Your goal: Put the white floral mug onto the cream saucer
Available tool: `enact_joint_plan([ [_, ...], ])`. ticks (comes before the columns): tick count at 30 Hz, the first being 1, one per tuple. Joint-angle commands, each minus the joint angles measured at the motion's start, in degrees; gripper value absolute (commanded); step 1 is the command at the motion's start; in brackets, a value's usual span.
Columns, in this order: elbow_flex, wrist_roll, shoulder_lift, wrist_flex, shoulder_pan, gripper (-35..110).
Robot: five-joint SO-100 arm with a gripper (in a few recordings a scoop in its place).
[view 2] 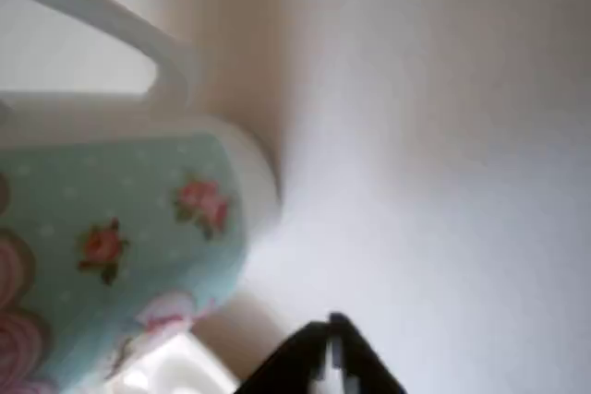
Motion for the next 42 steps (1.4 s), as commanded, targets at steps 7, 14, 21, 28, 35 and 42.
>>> enact_joint_plan([
  [7,-0.2,-0.4,0.7,-0.9,0.0,-2],
  [14,-0.2,-0.4,0.7,-0.9,0.0,-2],
  [21,-0.1,-2.1,0.7,-1.1,0.0,-2],
  [28,-0.8,-2.0,0.7,-1.0,0.0,-2],
  [35,-13.8,-2.8,0.7,5.3,0.1,-2],
  [42,-33.8,-5.8,-15.0,8.4,0.1,9],
])
